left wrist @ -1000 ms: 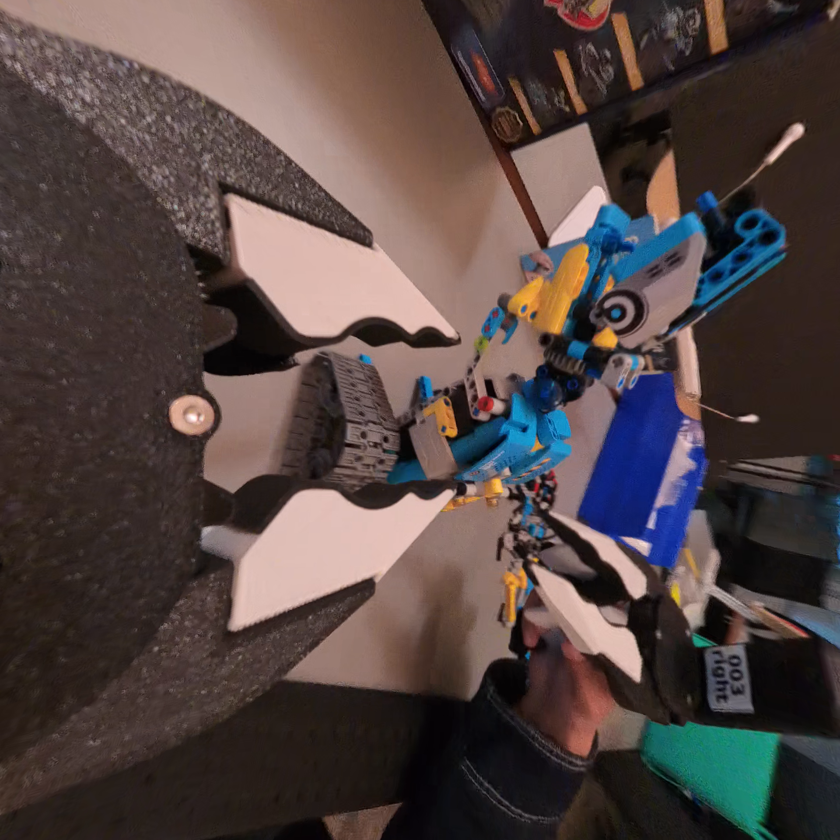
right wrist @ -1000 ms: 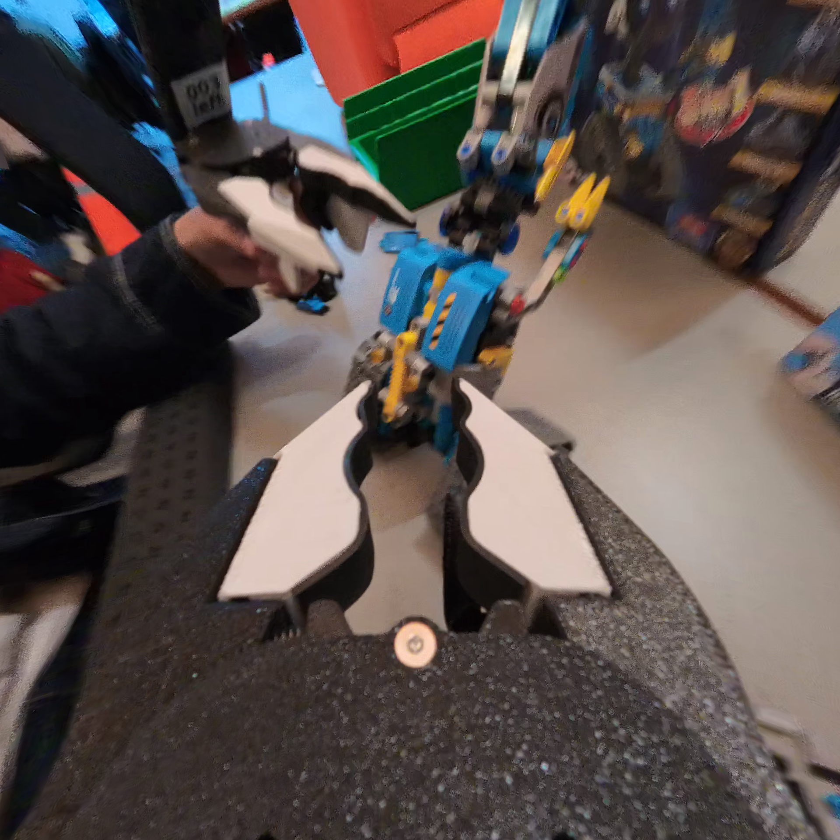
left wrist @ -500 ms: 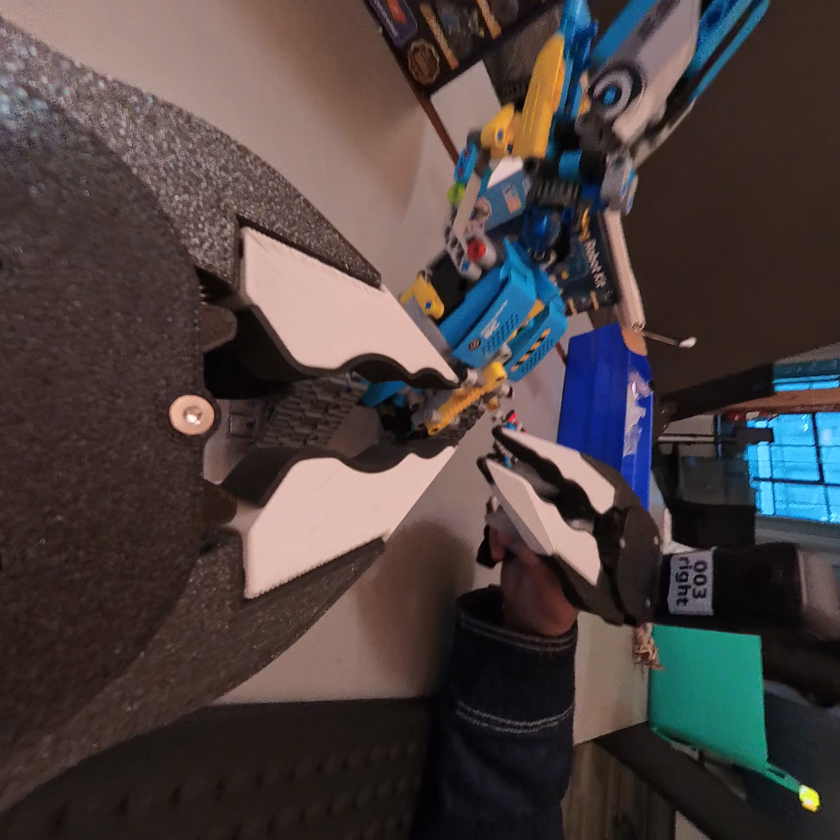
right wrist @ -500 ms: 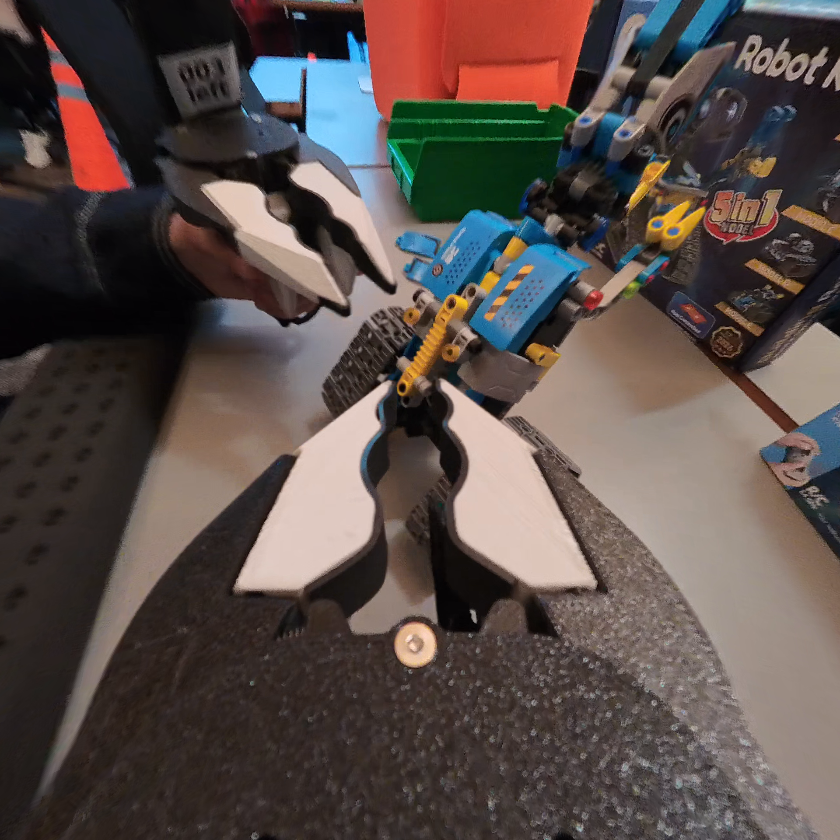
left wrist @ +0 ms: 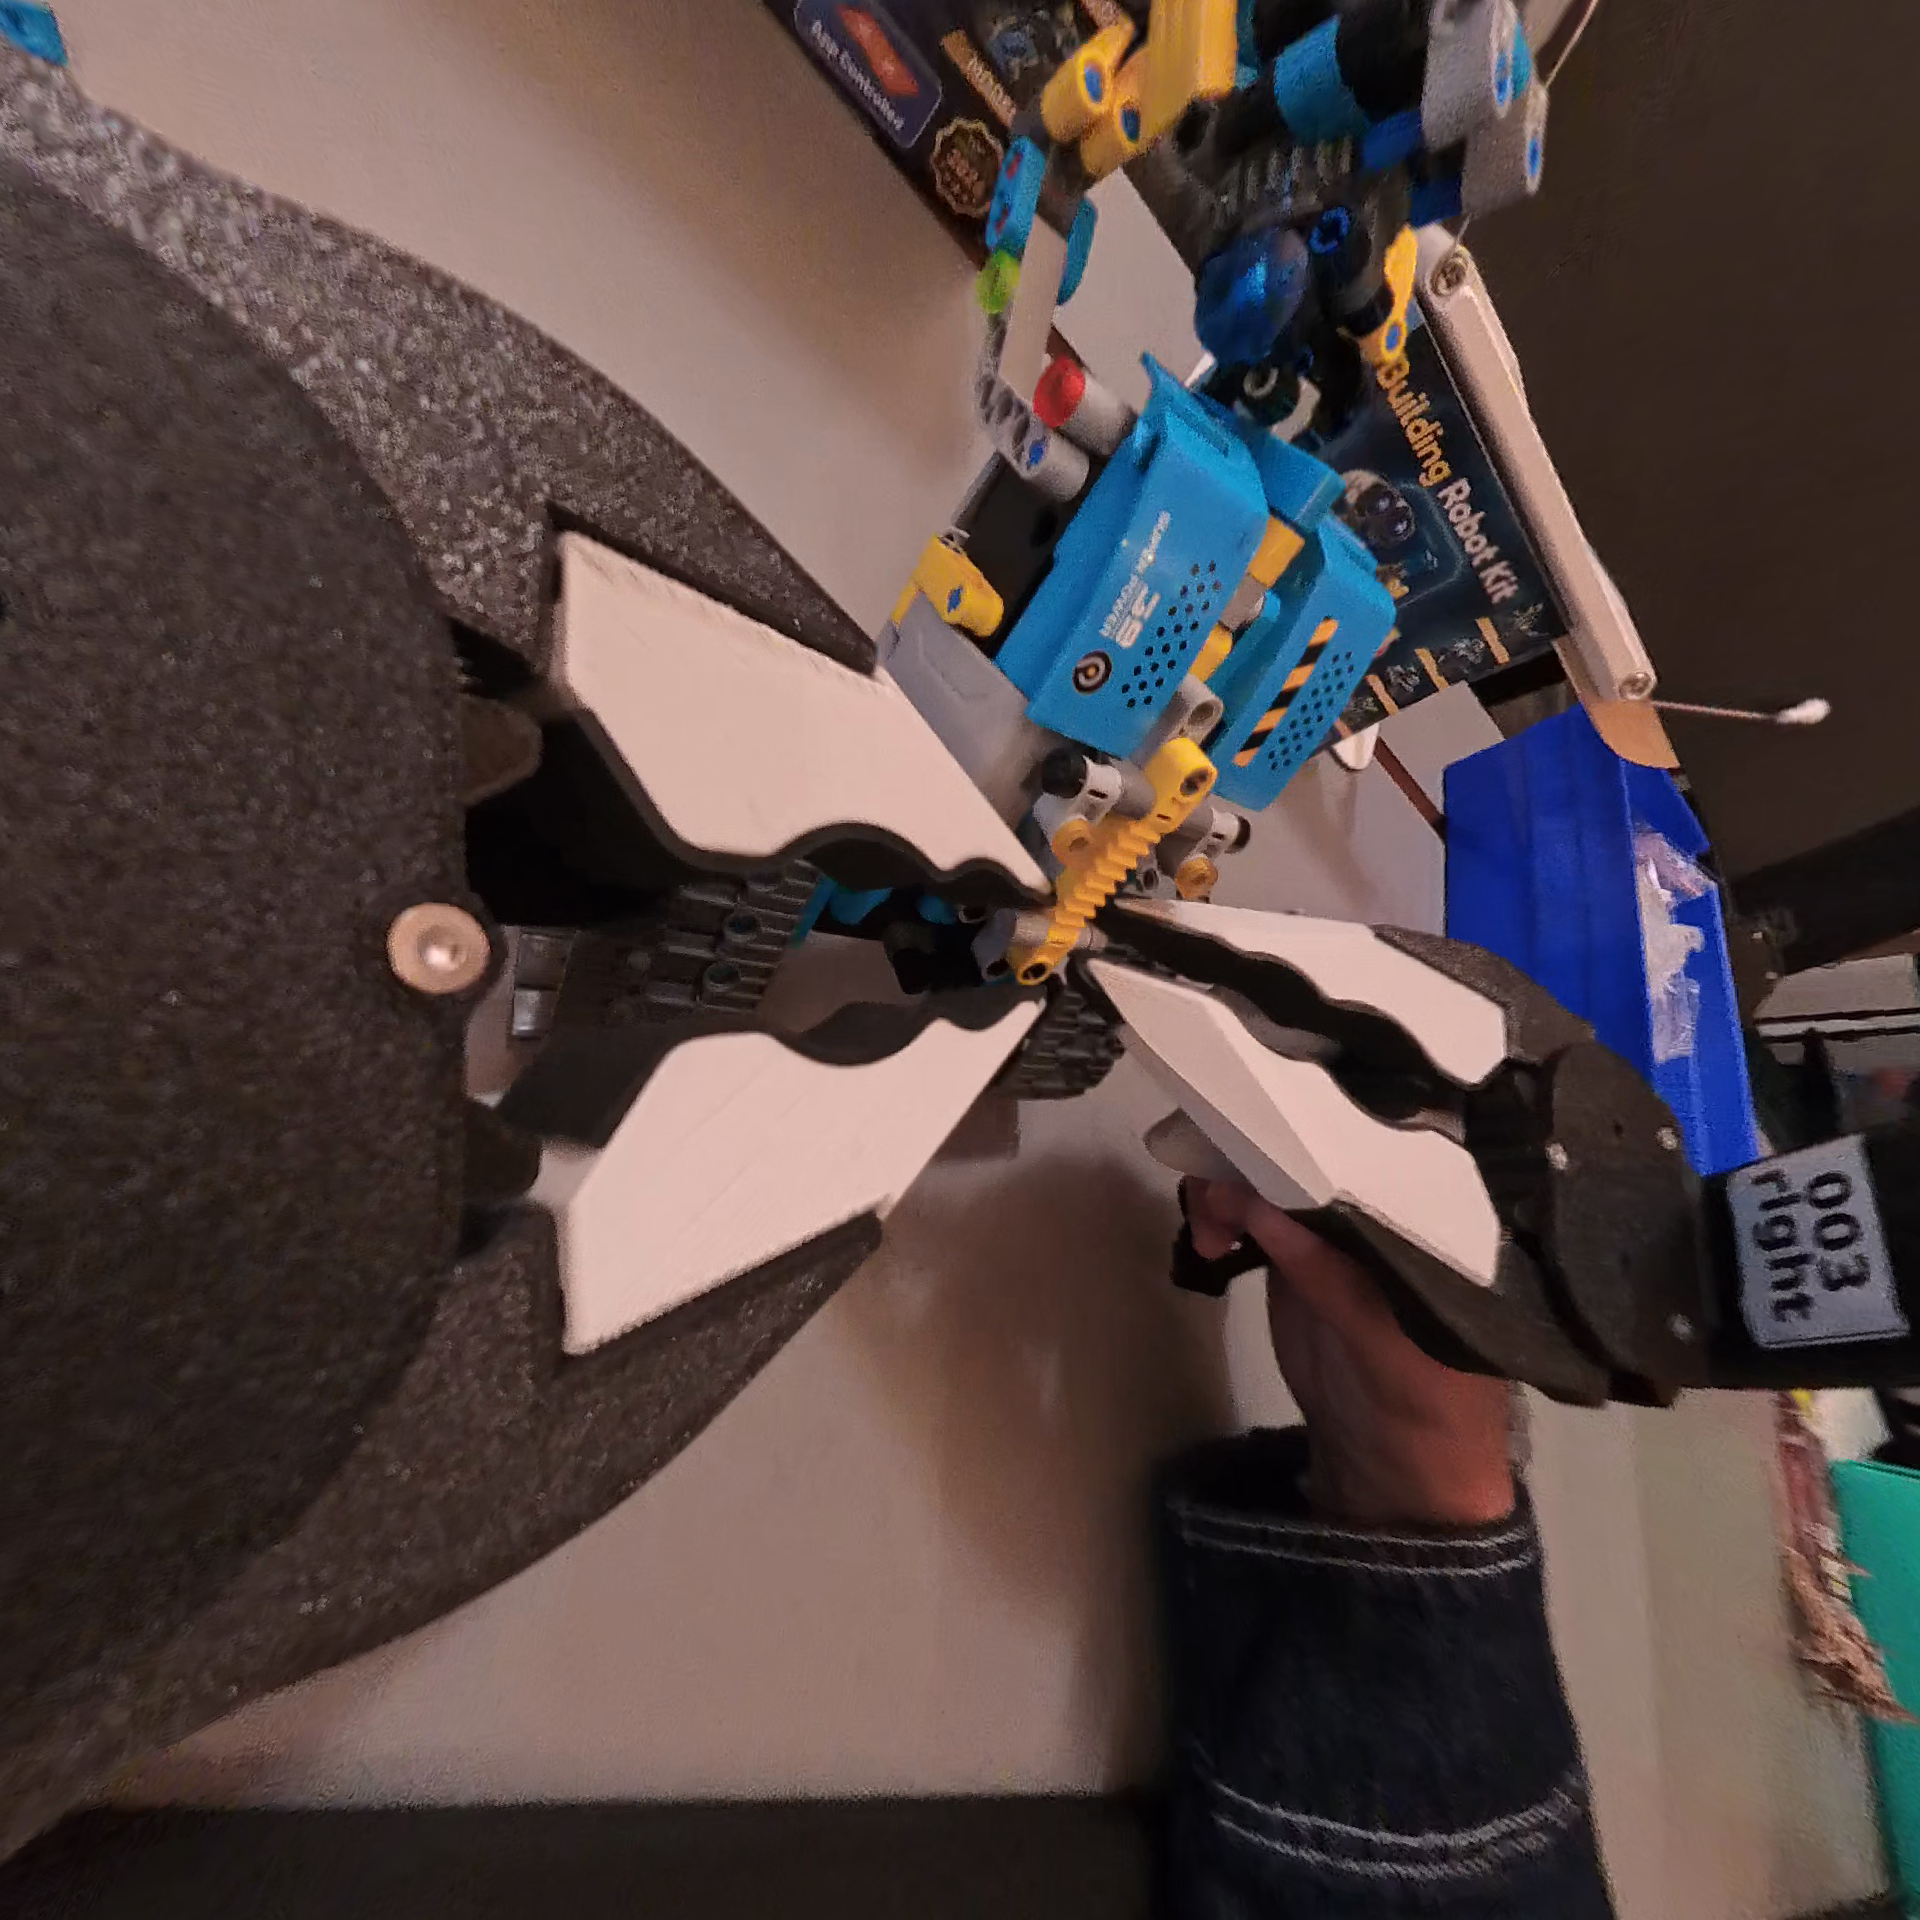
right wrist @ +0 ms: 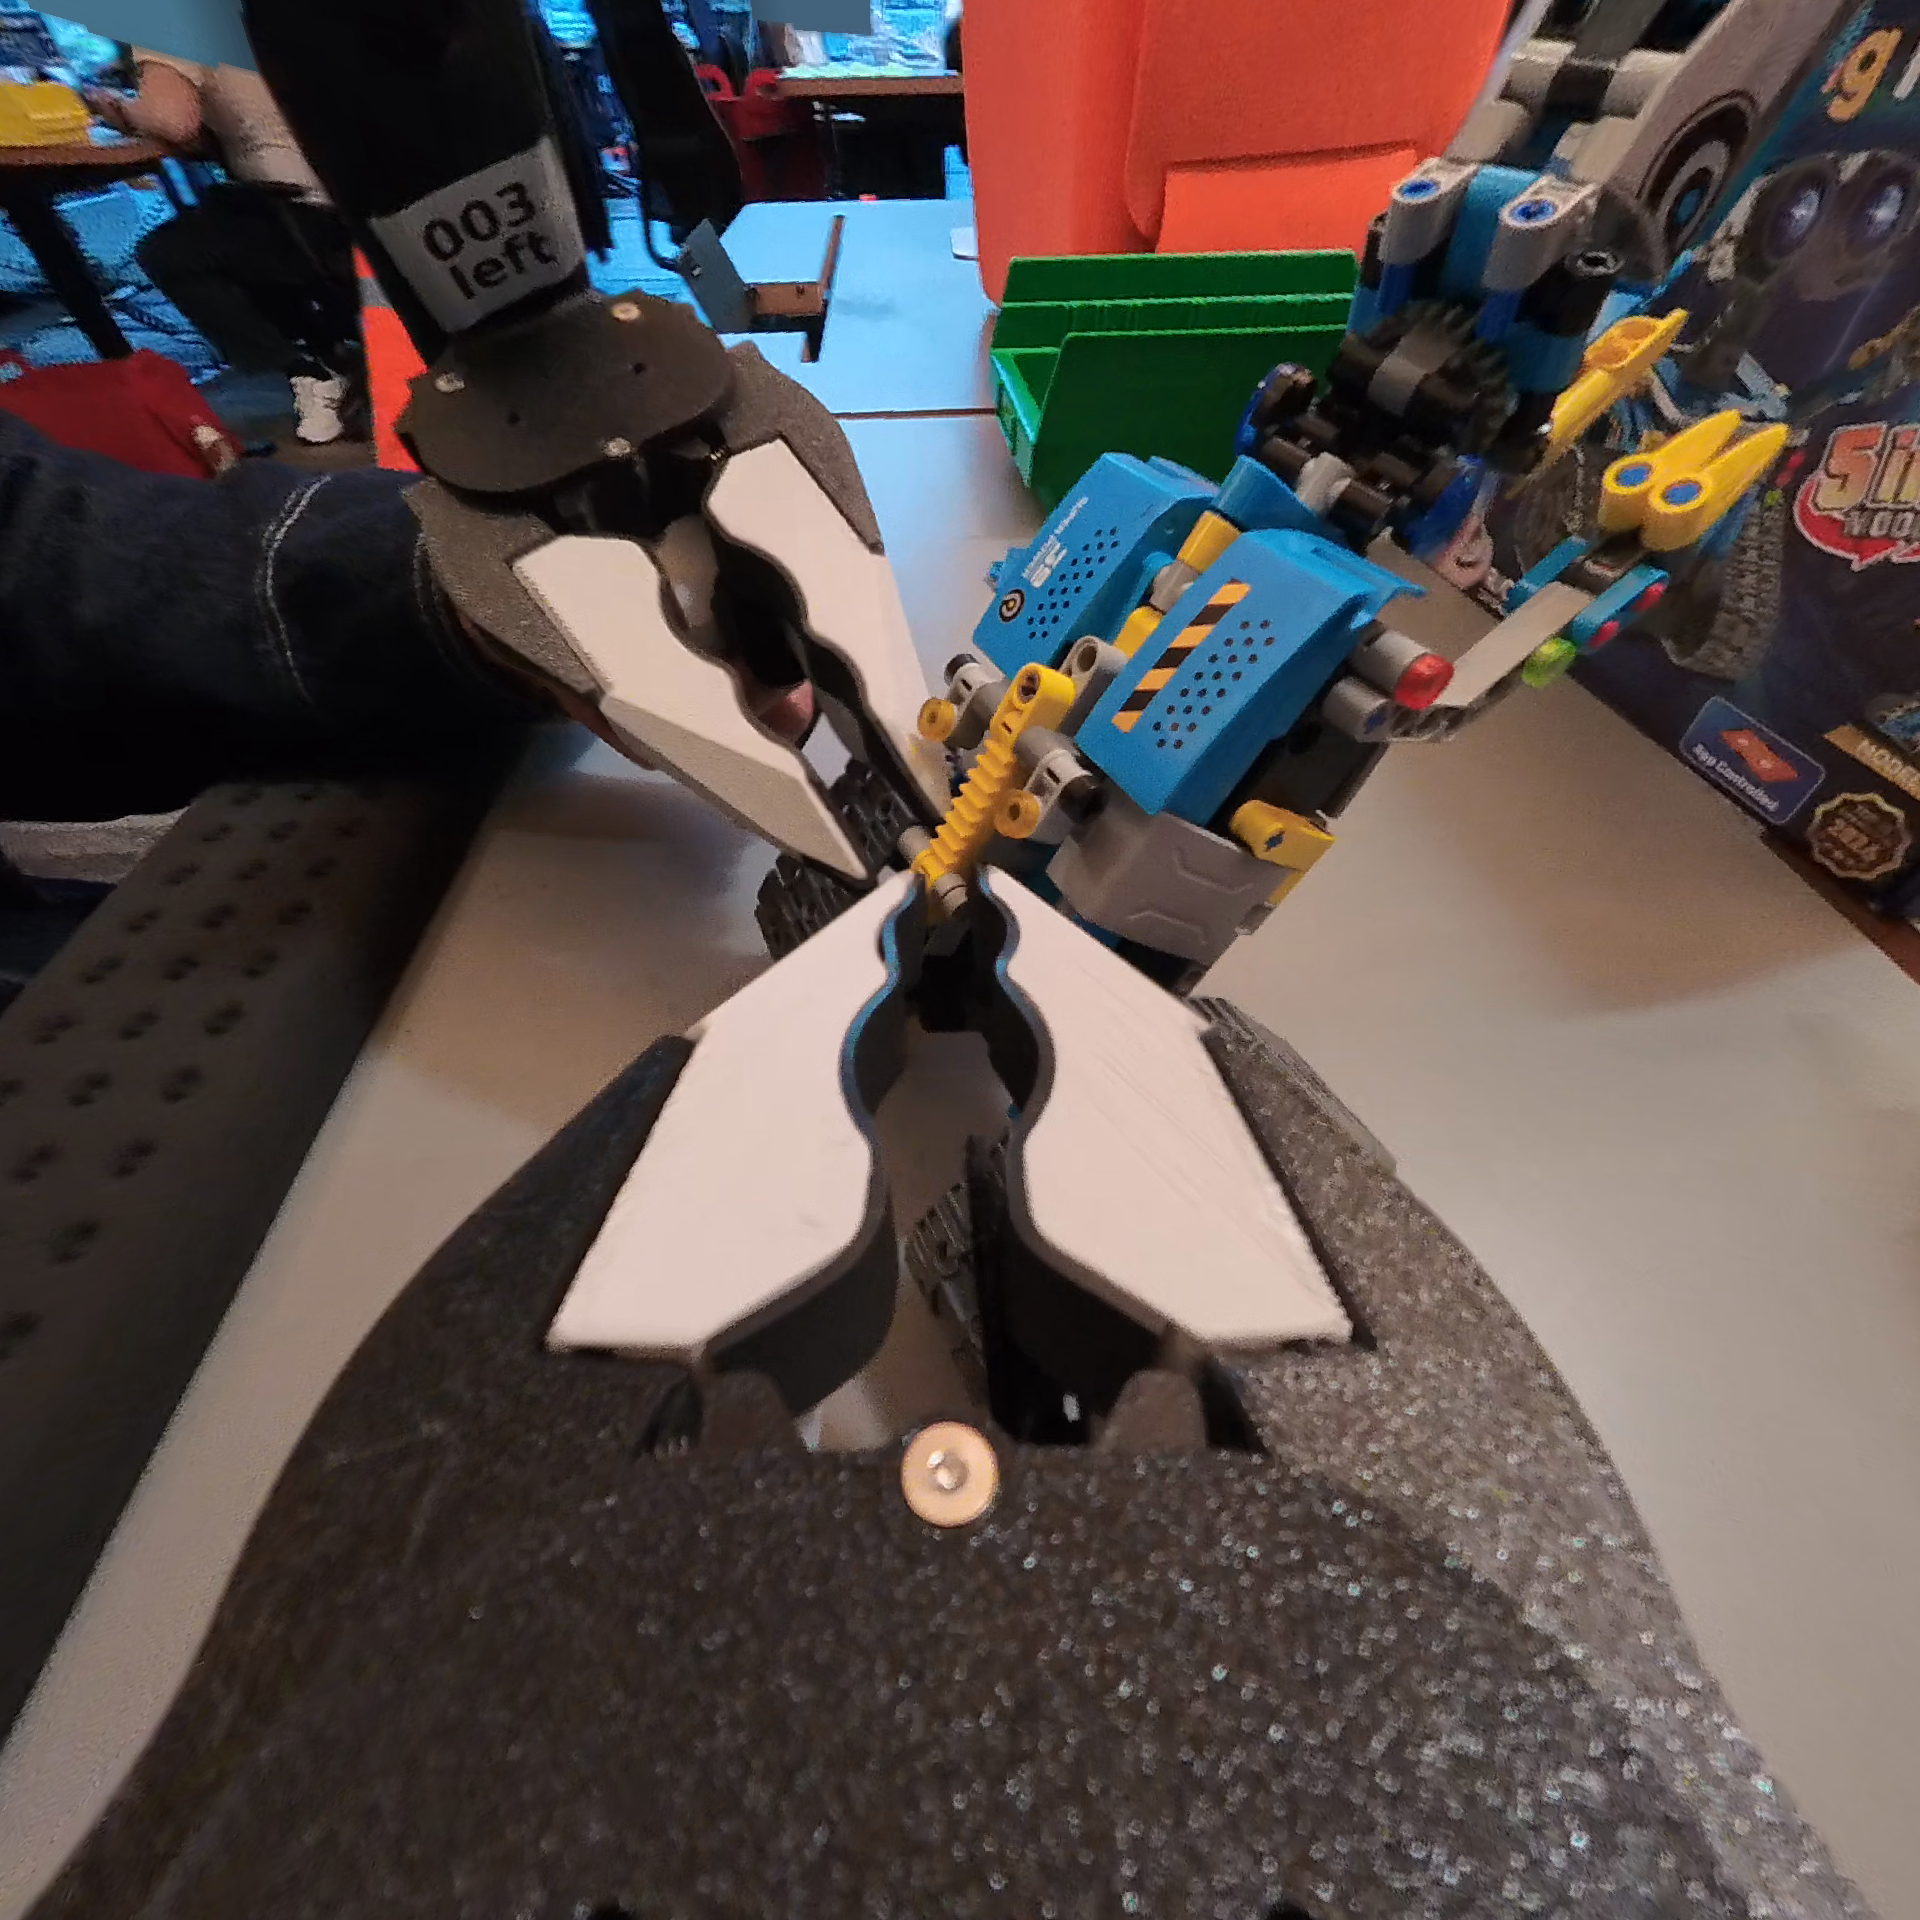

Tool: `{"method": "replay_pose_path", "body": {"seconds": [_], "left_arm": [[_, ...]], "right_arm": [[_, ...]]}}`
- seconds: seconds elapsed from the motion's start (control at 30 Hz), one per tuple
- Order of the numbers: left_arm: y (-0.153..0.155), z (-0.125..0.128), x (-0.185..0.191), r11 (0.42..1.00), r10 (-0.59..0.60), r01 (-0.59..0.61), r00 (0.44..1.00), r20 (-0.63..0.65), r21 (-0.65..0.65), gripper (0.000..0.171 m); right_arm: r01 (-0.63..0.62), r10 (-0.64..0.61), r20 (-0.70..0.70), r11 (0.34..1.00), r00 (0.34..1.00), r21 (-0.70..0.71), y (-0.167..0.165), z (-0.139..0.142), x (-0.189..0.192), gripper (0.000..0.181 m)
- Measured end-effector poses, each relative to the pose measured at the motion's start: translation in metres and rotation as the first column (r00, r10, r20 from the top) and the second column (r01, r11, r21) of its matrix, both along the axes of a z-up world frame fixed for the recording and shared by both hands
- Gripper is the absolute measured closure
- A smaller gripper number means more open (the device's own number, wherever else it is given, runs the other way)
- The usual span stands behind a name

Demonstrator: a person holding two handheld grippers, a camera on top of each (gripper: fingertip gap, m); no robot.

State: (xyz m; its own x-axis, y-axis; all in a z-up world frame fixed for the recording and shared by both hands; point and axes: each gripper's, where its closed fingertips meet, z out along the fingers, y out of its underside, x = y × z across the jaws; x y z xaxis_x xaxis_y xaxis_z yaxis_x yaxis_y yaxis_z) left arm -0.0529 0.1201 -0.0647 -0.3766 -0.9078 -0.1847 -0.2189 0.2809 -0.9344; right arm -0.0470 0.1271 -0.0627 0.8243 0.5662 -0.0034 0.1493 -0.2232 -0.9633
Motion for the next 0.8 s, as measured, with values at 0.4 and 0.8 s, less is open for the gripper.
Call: {"method": "replay_pose_path", "body": {"seconds": [0.4,0.8], "left_arm": [[0.010,-0.010,0.001,0.938,0.042,-0.057,0.998,0.050,0.341,0.165],[0.015,-0.010,0.007,0.709,0.086,-0.174,0.983,0.161,0.683,0.162]], "right_arm": [[-0.024,0.013,0.154,0.997,0.988,0.073,0.001,0.000,0.000,0.176],[0.053,-0.122,0.537,0.989,0.835,0.142,0.004,-0.004,0.006,0.174]]}}
